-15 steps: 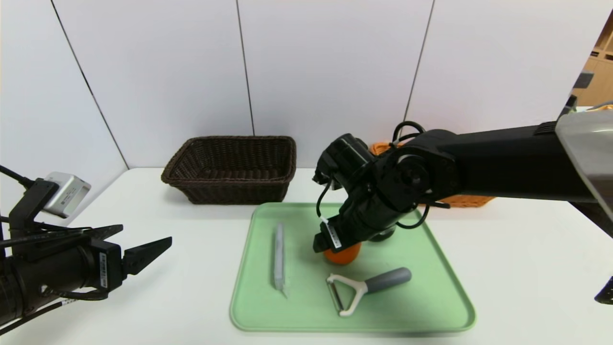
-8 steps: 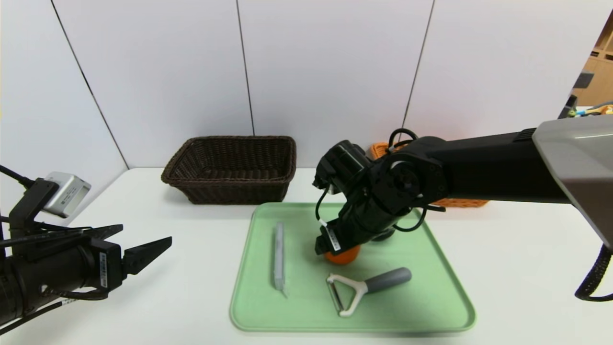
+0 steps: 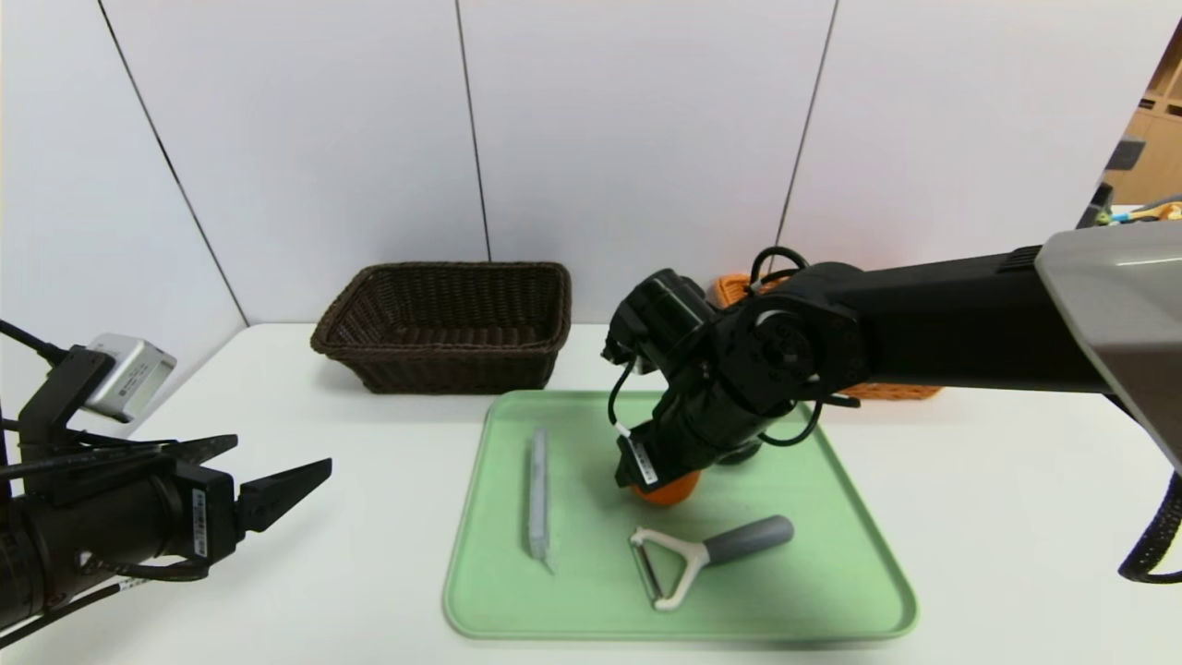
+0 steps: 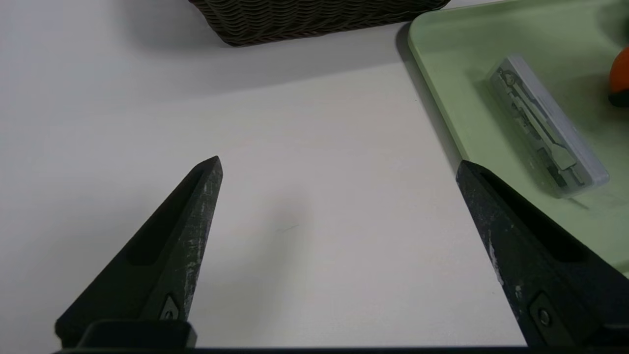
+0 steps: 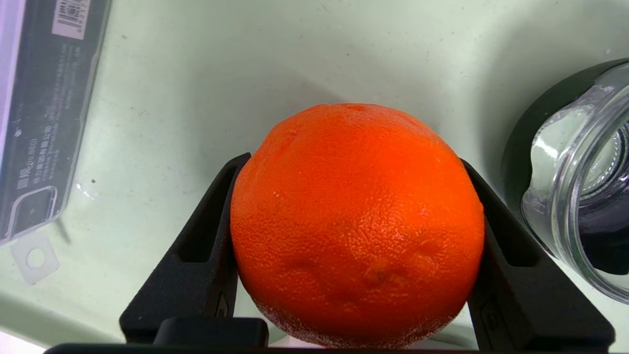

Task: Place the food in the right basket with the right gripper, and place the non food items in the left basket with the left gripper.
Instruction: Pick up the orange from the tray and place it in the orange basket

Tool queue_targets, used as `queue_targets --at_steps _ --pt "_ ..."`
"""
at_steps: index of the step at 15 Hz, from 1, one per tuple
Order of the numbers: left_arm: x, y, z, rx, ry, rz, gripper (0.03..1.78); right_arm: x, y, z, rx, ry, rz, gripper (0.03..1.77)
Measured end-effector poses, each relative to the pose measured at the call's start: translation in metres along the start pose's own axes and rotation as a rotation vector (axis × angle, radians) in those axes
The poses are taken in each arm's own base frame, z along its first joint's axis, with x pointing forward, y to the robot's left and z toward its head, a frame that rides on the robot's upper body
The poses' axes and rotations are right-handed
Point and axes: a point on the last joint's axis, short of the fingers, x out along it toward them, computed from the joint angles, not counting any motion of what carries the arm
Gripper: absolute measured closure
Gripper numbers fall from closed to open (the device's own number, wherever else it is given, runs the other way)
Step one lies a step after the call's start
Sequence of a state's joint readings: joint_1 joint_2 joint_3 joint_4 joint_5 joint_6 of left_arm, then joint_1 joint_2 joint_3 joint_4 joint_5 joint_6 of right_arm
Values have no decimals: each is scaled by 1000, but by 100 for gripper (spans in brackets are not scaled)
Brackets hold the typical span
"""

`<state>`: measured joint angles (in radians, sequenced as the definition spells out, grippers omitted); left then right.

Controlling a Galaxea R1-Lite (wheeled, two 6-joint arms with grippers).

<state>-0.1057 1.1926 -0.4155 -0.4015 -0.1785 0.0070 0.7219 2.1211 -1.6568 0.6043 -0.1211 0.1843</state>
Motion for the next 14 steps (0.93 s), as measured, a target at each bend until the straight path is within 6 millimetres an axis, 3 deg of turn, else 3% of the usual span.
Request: queue_targets --at_steps 4,9,11,14 --pt "0 0 -1 -3 3 0 12 -24 6 6 -29 -64 19 60" --pt "0 0 -1 -5 5 0 12 -93 12 33 -97 -304 5 60" --pt "0 0 -1 -3 5 0 12 -115 -2 44 -139 -388 -33 60" --pt "0 0 -1 -2 2 -1 12 -130 -36 50 -150 -436 -108 60"
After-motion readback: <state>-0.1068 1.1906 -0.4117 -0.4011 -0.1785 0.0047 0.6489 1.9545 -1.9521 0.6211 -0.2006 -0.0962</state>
